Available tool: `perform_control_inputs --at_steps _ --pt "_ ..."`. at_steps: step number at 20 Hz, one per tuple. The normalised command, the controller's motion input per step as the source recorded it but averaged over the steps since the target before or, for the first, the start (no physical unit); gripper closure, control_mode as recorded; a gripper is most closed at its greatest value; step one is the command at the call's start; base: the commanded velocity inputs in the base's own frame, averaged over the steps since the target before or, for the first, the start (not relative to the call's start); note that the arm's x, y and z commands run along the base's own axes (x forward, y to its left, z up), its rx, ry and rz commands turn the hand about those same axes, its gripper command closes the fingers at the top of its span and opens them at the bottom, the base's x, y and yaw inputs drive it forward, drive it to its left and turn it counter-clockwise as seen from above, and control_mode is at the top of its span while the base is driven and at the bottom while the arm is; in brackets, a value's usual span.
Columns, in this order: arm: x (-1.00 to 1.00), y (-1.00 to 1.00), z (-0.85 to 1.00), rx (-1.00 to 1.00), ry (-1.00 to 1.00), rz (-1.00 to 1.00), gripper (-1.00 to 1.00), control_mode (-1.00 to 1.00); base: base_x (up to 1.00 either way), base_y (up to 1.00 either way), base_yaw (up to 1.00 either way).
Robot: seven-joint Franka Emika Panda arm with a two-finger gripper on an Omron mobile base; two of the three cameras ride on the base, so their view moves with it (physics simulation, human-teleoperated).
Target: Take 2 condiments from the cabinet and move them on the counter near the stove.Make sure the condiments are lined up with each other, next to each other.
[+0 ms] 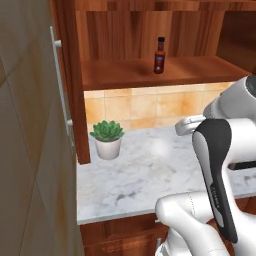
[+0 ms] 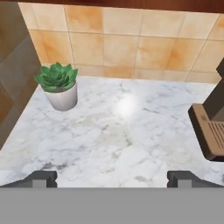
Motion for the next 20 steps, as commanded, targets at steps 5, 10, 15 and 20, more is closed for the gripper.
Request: perform_control_inputs --at_steps 5,10,15,20 --pt "0.00 0.00 0.00 0.00 0.00 0.00 -1.00 1.00 -0.03 0.05 0.00" --pt "-0.15 0.00 0.22 -0.04 -0.17 0.00 -1.00 -1.00 -0.03 0.00 0.00" --pt "-0.04 0.00 0.35 -0.07 -0.24 0.00 -1.00 -1.00 0.00 0.00 0.00" --pt "0.15 0.00 0.47 -0.02 -0.06 0.00 -1.00 -1.00 0.00 0.00 0.00"
